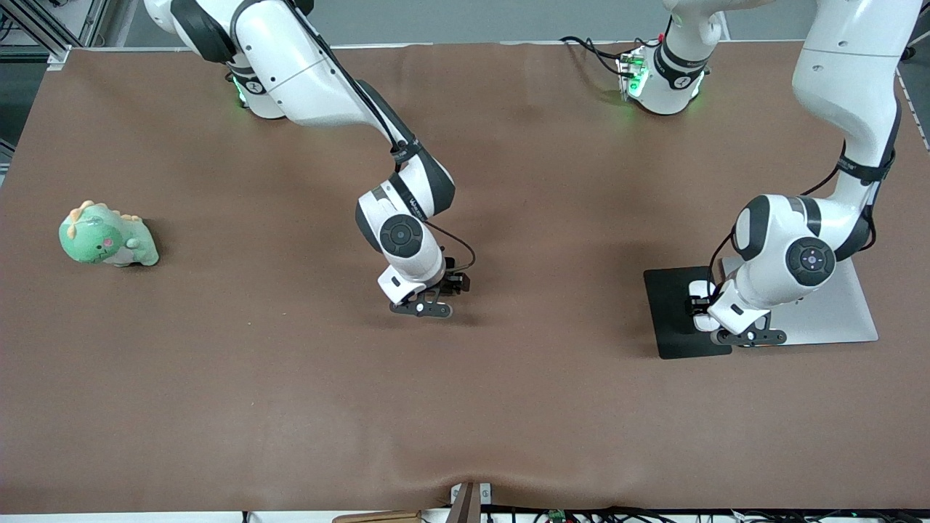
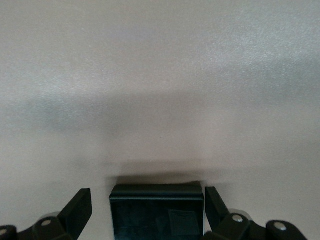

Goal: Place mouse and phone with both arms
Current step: 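Carry the mouse onto the mouse pad while the right gripper grasps the phone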

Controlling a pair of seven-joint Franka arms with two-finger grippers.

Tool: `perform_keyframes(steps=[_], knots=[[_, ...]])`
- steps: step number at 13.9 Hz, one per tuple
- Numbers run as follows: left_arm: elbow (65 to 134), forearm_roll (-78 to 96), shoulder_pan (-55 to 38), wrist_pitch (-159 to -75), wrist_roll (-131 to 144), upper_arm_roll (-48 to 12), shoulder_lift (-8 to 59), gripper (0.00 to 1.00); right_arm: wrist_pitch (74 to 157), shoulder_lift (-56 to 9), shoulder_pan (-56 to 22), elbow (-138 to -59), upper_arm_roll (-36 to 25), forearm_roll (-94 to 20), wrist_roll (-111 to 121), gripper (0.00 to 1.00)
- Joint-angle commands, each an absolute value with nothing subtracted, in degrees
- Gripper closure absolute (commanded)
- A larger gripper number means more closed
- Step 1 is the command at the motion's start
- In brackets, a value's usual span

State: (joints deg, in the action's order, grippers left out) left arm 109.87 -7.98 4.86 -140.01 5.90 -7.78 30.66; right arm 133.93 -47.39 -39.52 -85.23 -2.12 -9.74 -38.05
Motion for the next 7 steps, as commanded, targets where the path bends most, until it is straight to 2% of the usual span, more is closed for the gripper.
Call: perform_keyframes(steps=[1,7], knots=[[110.21,-9.23,6.15,-143.87,5.27,-8.53,32.34,0.57,133.68,-47.9,-39.99,-84.81,-2.81,-7.3,-39.73,0.0],[109.95,-9.14,5.98,-144.4,5.27,-8.7,33.05,0.53,133.07,-47.64,-40.25,-86.48,-2.72,-6.77,-39.81,0.0]])
